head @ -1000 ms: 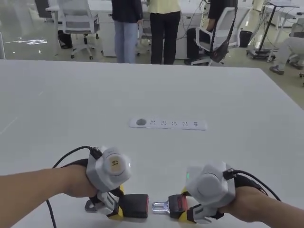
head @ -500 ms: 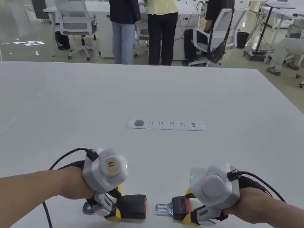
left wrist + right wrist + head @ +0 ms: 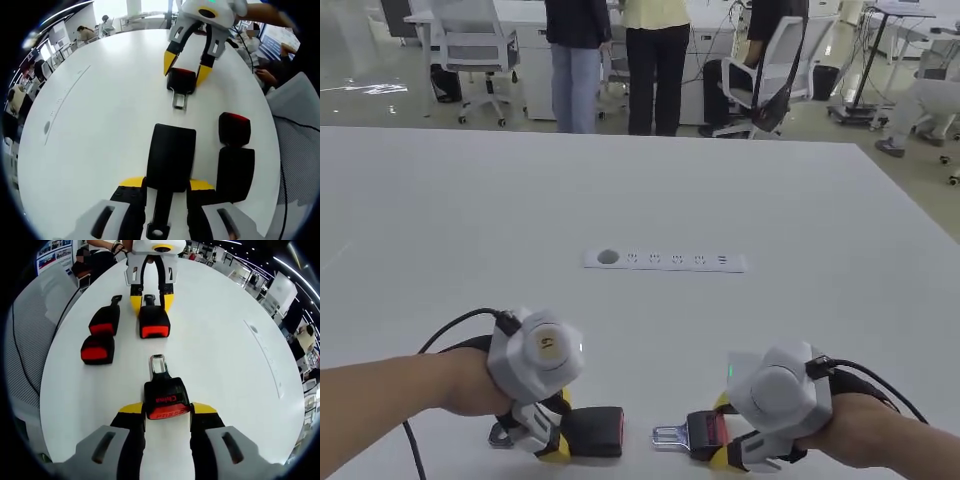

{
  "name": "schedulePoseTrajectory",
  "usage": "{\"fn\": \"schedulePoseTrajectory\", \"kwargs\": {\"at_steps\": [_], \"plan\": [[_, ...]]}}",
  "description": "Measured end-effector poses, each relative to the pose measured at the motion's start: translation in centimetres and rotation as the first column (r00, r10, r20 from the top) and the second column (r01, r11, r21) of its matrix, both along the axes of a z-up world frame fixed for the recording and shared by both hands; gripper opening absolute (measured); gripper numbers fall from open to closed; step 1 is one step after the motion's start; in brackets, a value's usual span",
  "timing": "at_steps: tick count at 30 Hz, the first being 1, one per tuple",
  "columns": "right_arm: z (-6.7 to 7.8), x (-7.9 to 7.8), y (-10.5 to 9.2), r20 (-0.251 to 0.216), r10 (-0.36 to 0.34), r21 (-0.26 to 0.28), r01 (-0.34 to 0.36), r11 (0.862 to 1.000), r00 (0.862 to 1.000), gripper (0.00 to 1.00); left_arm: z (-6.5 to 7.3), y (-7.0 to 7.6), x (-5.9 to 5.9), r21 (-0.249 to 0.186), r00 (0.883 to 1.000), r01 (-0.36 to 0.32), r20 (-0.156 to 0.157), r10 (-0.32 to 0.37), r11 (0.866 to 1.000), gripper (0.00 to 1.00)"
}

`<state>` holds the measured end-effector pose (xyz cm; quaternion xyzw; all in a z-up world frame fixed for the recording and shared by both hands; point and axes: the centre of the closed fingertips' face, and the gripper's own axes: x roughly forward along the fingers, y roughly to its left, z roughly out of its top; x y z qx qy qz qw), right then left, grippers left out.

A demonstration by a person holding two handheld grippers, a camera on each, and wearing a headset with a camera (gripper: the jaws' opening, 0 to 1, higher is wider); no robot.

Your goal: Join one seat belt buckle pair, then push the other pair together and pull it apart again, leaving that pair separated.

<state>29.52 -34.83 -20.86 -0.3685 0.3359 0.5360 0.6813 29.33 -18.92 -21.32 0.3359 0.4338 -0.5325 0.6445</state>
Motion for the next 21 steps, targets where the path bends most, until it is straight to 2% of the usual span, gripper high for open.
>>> {"fn": "schedulePoseTrajectory", "kwargs": {"at_steps": [8,21], "plan": [[0.1,-0.22,-0.18,0.0,0.003,0.002,-0.003,1.0,1.0,0.33,-0.06,0.11,0.13,-0.018,1.0,-0.001,0.006,0.001,1.0,0.32],[0.16,0.1,-0.49,0.01,0.007,0.003,-0.007,1.0,1.0,0.34,-0.02,0.1,0.11,-0.016,1.0,0.012,0.008,-0.011,1.0,0.32]]}}
